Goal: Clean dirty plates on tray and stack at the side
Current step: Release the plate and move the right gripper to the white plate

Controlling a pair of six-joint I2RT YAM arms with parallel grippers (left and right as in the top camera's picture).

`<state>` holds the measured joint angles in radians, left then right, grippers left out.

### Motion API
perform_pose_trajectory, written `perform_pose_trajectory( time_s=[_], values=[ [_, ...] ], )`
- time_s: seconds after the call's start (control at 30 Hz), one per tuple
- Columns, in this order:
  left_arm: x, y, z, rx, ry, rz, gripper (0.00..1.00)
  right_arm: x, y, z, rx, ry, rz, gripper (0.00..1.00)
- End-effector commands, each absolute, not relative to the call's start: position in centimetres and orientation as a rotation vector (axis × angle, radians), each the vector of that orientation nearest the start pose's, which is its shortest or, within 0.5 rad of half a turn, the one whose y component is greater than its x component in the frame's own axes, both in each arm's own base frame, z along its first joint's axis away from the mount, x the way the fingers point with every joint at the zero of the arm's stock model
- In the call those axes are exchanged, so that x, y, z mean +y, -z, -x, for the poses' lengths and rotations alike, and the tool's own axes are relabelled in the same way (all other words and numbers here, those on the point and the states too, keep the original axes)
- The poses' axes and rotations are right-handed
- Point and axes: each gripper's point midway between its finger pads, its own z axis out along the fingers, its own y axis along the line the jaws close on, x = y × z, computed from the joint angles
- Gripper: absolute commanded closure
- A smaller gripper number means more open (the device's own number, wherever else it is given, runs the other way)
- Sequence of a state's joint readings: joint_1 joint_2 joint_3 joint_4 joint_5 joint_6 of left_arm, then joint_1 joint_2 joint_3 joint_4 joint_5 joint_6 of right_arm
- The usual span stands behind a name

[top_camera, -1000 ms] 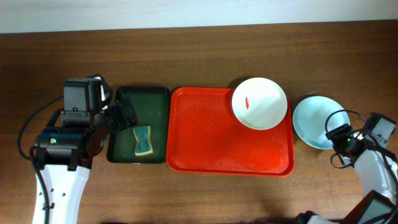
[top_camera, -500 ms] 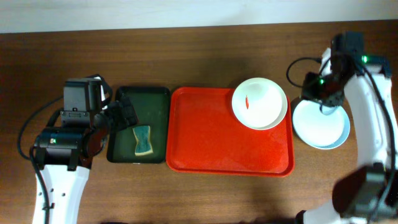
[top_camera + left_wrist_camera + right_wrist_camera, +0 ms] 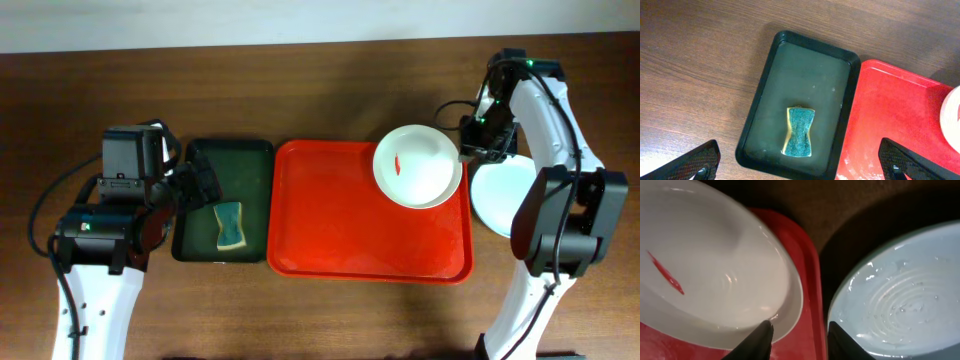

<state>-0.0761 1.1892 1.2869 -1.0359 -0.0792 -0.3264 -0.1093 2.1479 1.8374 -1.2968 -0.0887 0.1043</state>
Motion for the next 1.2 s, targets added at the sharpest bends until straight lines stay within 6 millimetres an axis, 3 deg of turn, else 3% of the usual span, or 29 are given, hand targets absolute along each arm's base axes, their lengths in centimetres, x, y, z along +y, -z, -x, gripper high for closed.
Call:
perform_pose_trajectory(
  time_s=[0.0,0.27,0.33,0.43,0.63,0.77,0.9,0.97,1.03,1.17],
  values=[
    [-1.0,-25.1,-30.4,2.46,0.08,0.355,0.01,-3.1,-6.8,-41.3,3.133,-0.099,-0.326,0.63],
    [-1.0,-25.1,-30.4,2.46,0.08,0.355,0.01,-2.8,-2.7,-40.9,3.123,-0.099,-0.313,0.67],
    [-1.0,-25.1,-30.4,2.46,0.08,0.355,0.01,-2.6,-2.5,-40.8,3.129,-0.106,-0.311,0.71],
    [-1.0,-25.1,-30.4,2.46,0.08,0.355,0.01,-1.9,-2.5,-40.6,3.139,-0.117,-0.289,0.92],
    [-1.0,-25.1,-30.4,2.46,0.08,0.355,0.01,1.3,-2.5,-39.4,3.2,-0.119,-0.171,0.96],
    [-1.0,-25.1,-30.4,2.46,0.08,0.355,0.01,3.8,-2.8,-37.0,3.301,-0.105,-0.085,0.96],
    [-1.0,-25.1,-30.4,2.46,0.08,0.355,0.01,5.9,-2.9,-36.1,3.328,-0.086,-0.074,0.92],
    [-1.0,-25.1,-30.4,2.46,0.08,0.356,0.01,6.6,-3.0,-35.4,3.354,-0.073,-0.063,0.84],
    [-1.0,-25.1,-30.4,2.46,0.08,0.355,0.01,6.6,-3.0,-35.4,3.352,-0.065,-0.057,0.74],
    [-1.0,-25.1,-30.4,2.46,0.08,0.355,0.01,6.0,-2.8,-36.4,3.314,-0.066,-0.083,0.66]
  ],
)
